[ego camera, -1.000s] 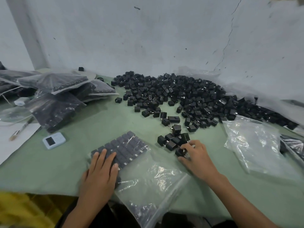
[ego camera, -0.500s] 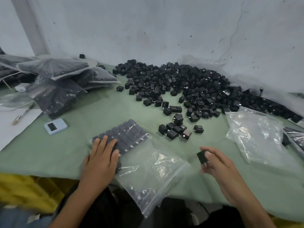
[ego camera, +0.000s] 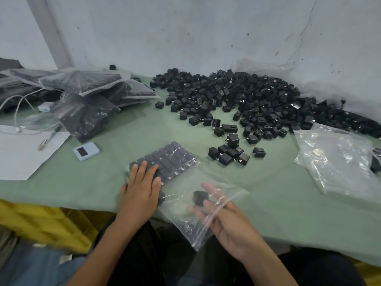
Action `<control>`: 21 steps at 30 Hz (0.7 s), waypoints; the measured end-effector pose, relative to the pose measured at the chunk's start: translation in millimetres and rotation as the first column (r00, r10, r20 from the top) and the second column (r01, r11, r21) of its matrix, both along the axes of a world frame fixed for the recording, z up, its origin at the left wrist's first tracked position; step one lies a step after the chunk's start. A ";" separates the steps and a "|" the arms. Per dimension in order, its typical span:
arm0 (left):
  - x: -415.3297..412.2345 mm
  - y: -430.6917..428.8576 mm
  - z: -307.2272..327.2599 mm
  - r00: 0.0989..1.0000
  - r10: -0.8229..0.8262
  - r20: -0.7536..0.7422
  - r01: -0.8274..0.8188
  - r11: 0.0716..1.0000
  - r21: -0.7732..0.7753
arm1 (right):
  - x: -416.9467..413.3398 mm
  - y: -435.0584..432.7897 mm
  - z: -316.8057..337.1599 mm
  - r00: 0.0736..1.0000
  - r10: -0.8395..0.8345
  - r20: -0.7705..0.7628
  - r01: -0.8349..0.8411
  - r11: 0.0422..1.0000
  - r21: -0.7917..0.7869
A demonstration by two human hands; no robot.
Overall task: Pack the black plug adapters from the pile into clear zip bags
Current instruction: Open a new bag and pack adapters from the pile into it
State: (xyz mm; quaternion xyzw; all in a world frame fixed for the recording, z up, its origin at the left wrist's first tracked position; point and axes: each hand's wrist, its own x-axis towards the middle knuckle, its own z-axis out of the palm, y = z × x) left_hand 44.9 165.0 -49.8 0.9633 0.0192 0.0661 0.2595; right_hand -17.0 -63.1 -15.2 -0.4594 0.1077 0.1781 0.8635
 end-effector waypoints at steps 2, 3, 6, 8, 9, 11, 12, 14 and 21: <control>-0.8 0.2 -0.1 1.000 0.000 0.004 0.000 1.000 -0.002 | 15.3 10.0 -1.9 0.997 0.068 0.035 -0.067 0.997 -0.037; -0.8 0.1 0.1 1.000 0.001 0.005 -0.001 1.000 -0.001 | 22.5 14.5 -3.4 0.993 0.101 0.056 -0.098 0.994 -0.049; -0.8 -0.4 0.2 1.000 -0.005 0.003 0.004 1.000 0.009 | 39.6 29.2 -9.9 0.983 0.149 0.106 -0.135 0.982 -0.130; -0.7 -0.1 -0.3 1.000 -0.007 -0.002 0.007 1.000 0.001 | 48.3 39.2 -12.5 0.989 0.114 0.094 -0.089 0.968 -0.234; -0.7 0.3 -0.7 1.000 -0.007 -0.003 0.007 1.000 0.000 | 52.8 44.7 -12.4 0.985 0.124 0.122 -0.074 0.934 -0.348; -0.1 0.6 -2.0 1.000 -0.006 -0.001 0.006 1.000 0.002 | 59.8 52.8 -13.5 0.963 0.184 0.196 -0.043 0.826 -0.562; 0.3 0.6 -2.7 1.000 -0.005 -0.001 0.005 1.000 -0.001 | 62.3 55.5 -14.6 0.956 0.197 0.217 -0.019 0.781 -0.624; 1.1 0.7 -3.5 1.000 -0.003 -0.004 0.003 1.000 -0.006 | 65.1 57.7 -18.2 0.944 0.211 0.253 0.024 0.722 -0.691; 0.7 0.2 -3.2 1.000 -0.005 -0.007 0.005 1.000 0.004 | 64.8 54.8 -23.6 0.921 0.192 0.339 0.051 0.803 -0.594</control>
